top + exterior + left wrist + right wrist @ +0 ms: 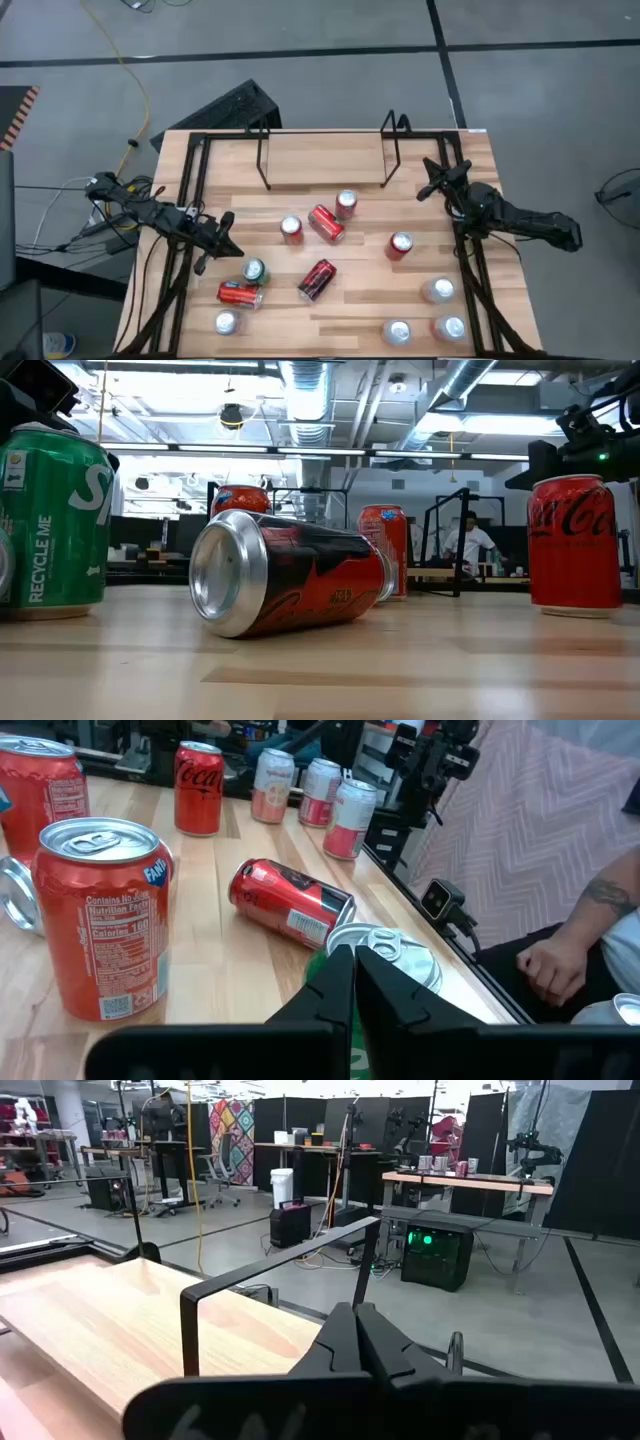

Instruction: Place canned beverage on shelf

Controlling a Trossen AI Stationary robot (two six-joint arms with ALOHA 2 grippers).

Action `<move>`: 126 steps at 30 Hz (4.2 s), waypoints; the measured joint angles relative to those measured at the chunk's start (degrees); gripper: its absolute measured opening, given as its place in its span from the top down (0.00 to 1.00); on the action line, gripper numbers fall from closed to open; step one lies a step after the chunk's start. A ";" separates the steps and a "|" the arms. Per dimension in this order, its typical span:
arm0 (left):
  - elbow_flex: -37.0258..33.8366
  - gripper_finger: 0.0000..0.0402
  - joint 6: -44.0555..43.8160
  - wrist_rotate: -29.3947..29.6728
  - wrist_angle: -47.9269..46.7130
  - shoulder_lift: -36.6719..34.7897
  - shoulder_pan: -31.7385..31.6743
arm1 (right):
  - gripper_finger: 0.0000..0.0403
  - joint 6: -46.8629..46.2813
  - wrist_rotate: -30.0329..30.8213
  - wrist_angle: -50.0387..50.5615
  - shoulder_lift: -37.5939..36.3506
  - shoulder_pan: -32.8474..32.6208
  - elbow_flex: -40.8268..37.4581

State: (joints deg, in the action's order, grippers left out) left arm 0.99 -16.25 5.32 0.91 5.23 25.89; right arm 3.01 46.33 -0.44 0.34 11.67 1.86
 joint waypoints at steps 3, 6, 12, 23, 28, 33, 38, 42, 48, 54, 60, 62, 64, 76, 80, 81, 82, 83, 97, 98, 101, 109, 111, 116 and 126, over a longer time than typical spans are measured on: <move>0.00 1.00 0.00 0.00 0.00 0.02 0.01 | 1.00 0.01 0.01 -0.01 0.01 0.00 -0.01; 0.00 1.00 0.00 0.00 0.00 0.01 0.01 | 1.00 0.00 0.00 -0.01 0.02 0.01 -0.01; 0.00 1.00 0.00 0.01 0.00 0.00 0.01 | 1.00 0.00 0.02 0.01 0.00 0.01 -0.01; 0.00 1.00 -0.01 0.00 0.00 0.01 0.00 | 1.00 0.00 0.00 0.01 0.00 -0.01 -0.01; 0.00 1.00 -0.01 0.00 0.00 0.01 0.01 | 1.00 0.01 0.01 0.01 0.00 0.01 0.00; 0.00 1.00 0.00 0.00 0.00 0.02 0.00 | 1.00 0.00 0.01 0.01 0.00 0.01 -0.01; 0.00 1.00 0.00 0.00 0.00 0.01 0.02 | 1.00 0.00 0.00 0.01 0.00 -0.01 0.01; 0.00 1.00 8.82 0.89 0.11 0.02 0.00 | 1.00 0.01 0.00 0.00 0.00 0.00 0.00; 0.00 1.00 17.16 1.03 0.13 0.01 0.00 | 1.00 0.00 0.02 -0.01 0.00 -0.01 0.00; 0.00 1.00 15.58 1.05 0.13 0.01 0.00 | 1.00 -0.68 -0.17 -0.01 0.00 -0.01 -0.01; 0.00 1.00 16.09 3.49 0.54 0.00 -0.02 | 1.00 -29.98 -9.43 -1.68 0.00 -0.01 -0.13; 0.00 1.00 16.29 4.72 0.72 0.00 -0.02 | 1.00 -38.40 -12.02 -2.41 0.00 -0.01 -0.21; 0.00 1.00 14.04 5.94 1.06 0.01 -0.04 | 1.00 -43.53 -12.82 -2.57 0.00 -0.01 -0.21; -0.02 1.00 1.49 8.64 1.49 0.00 -0.04 | 1.00 -44.72 -13.28 -2.88 0.01 0.06 -0.14; -0.05 1.00 1.55 10.07 2.23 0.00 -0.04 | 1.00 -44.55 -13.24 -3.04 0.02 0.12 -0.10; -0.09 1.00 1.52 11.40 3.12 0.02 -0.04 | 1.00 -44.04 -13.28 -3.14 0.01 0.12 -0.10; -0.11 1.00 1.02 12.96 4.72 0.02 -0.04 | 1.00 -42.93 -13.35 -3.32 0.01 0.12 -0.10; -0.11 1.00 0.05 14.27 6.67 0.02 -0.04 | 1.00 -41.77 -13.64 -3.50 0.02 0.03 -0.10; -0.07 1.00 5.54 22.04 29.68 0.02 -0.07 | 1.00 -39.89 -15.29 -5.85 0.02 -2.30 -0.01; -0.07 1.00 5.68 22.42 31.00 0.02 -0.07 | 1.00 -39.90 -15.29 -5.95 0.02 -2.30 -0.01; -0.07 1.00 5.67 24.33 36.19 0.02 -0.07 | 1.00 -39.91 -15.28 -6.04 0.02 -2.28 0.00; 2.52 1.00 6.49 24.85 42.84 0.02 -0.07 | 1.00 -35.74 -15.30 -6.43 0.02 -2.28 -0.01; 5.31 1.00 6.55 22.81 39.68 0.06 -0.07 | 1.00 -33.89 -15.30 -7.66 0.02 -2.35 -0.01; 14.75 1.00 7.30 22.45 28.20 1.19 -0.04 | 1.00 -29.41 -15.28 -12.61 0.00 -2.30 -0.01; 27.48 0.95 15.53 22.14 7.42 10.40 -0.04 | 0.99 -25.33 -15.30 -13.18 0.02 -2.30 0.01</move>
State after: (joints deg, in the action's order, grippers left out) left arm 28.47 -0.72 27.47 8.33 15.64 25.85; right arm -22.32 31.03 -13.62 0.36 9.37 1.87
